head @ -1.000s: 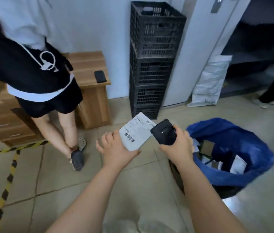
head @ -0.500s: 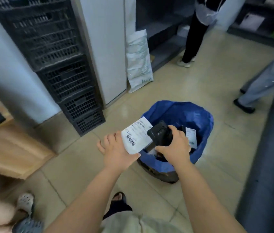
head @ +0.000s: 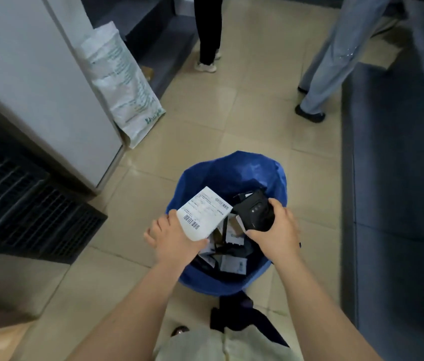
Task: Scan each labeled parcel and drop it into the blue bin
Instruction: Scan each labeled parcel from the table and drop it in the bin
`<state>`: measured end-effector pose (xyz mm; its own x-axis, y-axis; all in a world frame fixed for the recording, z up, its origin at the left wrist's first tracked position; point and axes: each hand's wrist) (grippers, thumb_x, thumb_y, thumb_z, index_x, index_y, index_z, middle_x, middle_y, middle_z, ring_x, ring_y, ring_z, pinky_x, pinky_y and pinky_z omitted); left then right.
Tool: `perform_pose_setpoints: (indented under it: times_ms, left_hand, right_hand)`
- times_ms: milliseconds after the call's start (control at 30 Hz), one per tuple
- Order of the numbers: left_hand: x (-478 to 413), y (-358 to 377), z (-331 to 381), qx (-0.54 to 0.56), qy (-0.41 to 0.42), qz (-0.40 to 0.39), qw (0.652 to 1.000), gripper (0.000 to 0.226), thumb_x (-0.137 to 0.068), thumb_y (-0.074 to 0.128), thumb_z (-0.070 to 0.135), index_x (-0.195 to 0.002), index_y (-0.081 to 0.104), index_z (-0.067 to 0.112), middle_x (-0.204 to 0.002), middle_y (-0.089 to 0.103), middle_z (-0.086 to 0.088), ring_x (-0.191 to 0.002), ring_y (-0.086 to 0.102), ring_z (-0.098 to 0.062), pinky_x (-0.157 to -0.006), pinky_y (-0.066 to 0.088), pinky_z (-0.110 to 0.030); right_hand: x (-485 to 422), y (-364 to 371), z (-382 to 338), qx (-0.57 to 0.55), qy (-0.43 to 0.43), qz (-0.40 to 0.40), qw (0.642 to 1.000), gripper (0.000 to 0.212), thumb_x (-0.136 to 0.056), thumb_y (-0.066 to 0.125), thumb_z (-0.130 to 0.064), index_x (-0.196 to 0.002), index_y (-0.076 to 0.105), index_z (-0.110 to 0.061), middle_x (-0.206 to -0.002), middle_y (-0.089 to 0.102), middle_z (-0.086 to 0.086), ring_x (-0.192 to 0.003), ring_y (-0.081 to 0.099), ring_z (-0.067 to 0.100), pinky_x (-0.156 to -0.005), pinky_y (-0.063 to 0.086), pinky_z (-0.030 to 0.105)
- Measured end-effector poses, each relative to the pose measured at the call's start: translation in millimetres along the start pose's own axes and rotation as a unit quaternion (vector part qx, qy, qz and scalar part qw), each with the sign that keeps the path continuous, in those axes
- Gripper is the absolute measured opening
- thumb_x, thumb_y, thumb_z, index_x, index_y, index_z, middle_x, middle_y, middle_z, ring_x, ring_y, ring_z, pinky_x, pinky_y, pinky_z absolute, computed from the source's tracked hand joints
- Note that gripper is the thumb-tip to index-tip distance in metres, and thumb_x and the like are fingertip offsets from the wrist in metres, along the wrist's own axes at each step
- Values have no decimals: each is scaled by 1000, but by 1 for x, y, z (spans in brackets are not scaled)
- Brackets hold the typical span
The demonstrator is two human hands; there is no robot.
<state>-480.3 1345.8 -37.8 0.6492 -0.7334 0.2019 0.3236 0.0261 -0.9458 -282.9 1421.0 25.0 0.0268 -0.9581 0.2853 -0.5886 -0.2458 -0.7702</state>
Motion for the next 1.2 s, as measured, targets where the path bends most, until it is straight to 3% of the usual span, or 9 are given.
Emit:
perform_pose_setpoints:
  times_ms: [200, 533, 867, 967, 1067, 1200]
  left_hand:
    - [-56, 48, 31, 29, -113, -37, 992, 113, -48, 81, 70, -137, 34, 19, -137, 44, -9, -130, 35, -32, -110, 21, -51]
    - [-130, 157, 52, -2, -130, -83, 988, 117, -47, 81, 70, -141, 31, 21, -146, 36, -6, -137, 26, -31, -113, 17, -53]
    - [-196, 286, 39, -1, -108, -143, 984, 109, -54, 83, 56, -144, 32, 19, -147, 36, -10, -139, 25, -35, -115, 13, -58]
    - [-204, 314, 32, 21, -82, -162, 983, 114, -58, 83, 52, -150, 24, 21, -152, 31, -10, -141, 21, -34, -114, 11, -57]
    - [-204, 327, 29, 31, -47, -165, 985, 116, -62, 81, 52, -154, 16, 25, -156, 27, -8, -143, 20, -33, -114, 11, -57]
    - [-206, 307, 32, 9, 4, -144, 990, 106, -65, 78, 50, -153, 23, 29, -155, 32, -7, -143, 22, -34, -112, 16, -59]
  right_hand:
    - [-91, 18, 14, 32, 6, -47, 998, 87, -67, 85, -36, -142, 40, -35, -135, 49, 1, -126, 45, 28, -103, 42, 45]
    - [-191, 129, 46, 44, 71, -143, 986, 91, -68, 85, -37, -144, 37, -32, -140, 45, 1, -130, 41, 25, -103, 38, 46]
    - [-242, 249, 90, 24, 124, -172, 977, 95, -73, 84, -35, -150, 29, -32, -147, 37, 3, -133, 34, 26, -109, 28, 45]
    - [-252, 273, 101, 17, 143, -168, 975, 95, -73, 84, -34, -150, 29, -32, -147, 37, 3, -133, 34, 26, -109, 29, 45]
    - [-255, 285, 109, 19, 155, -164, 974, 95, -72, 84, -32, -150, 29, -32, -147, 37, 3, -134, 33, 26, -110, 29, 46]
    - [-250, 273, 101, 24, 160, -154, 975, 95, -72, 84, -32, -150, 30, -31, -146, 38, 3, -134, 34, 26, -110, 28, 46]
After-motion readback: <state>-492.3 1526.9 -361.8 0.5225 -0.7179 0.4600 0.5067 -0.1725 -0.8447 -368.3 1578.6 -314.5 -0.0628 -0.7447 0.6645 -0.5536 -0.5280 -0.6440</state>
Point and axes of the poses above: each hand's wrist, its own x-axis away from the middle knuckle, its own y-axis out of the palm, z = x × y
